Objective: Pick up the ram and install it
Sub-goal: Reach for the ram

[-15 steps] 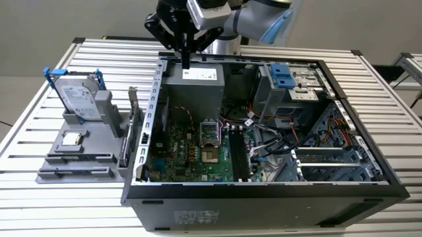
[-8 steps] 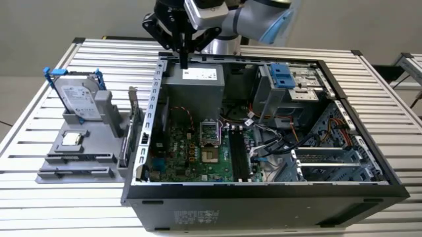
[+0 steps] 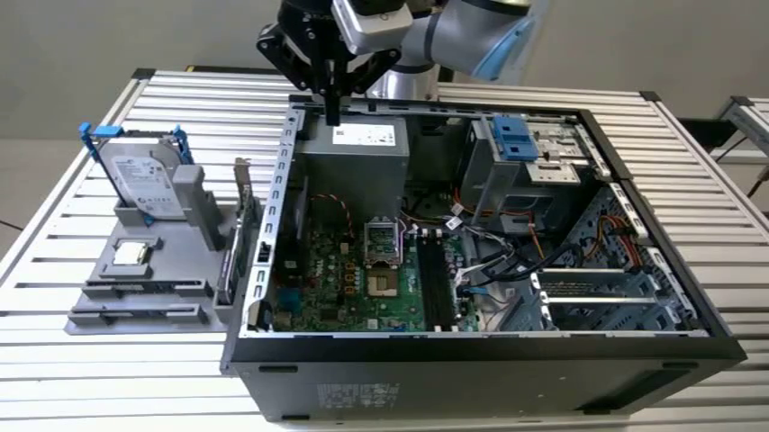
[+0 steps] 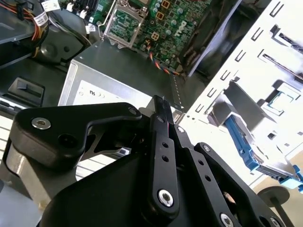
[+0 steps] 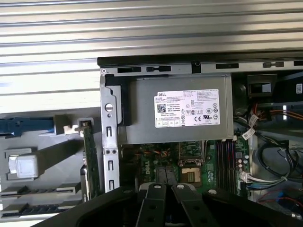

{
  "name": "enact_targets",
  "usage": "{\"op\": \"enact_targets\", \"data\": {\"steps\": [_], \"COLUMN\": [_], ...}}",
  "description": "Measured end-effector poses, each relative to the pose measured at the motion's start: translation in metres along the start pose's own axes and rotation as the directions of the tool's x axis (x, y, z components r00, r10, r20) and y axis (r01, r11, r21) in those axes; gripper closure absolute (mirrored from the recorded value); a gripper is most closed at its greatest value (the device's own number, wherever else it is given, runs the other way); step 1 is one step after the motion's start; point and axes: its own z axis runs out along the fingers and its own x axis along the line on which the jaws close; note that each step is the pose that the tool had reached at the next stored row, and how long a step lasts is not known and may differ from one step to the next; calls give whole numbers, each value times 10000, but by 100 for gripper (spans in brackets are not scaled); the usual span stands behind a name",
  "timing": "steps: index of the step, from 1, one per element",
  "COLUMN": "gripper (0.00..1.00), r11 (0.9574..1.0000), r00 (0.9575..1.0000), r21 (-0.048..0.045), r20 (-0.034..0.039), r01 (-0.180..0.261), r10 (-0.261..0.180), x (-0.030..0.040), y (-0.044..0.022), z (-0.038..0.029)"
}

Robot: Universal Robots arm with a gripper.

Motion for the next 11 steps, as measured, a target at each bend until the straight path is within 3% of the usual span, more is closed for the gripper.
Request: {"op": "enact_targets", "data": {"steps": [11], "gripper": [100], "r11": [10000], "r00": [10000], "r21": [0], "r20": [0], "r01": [0], "r10": [0], "x": [21], "y": [-1], "z": [-1]}}
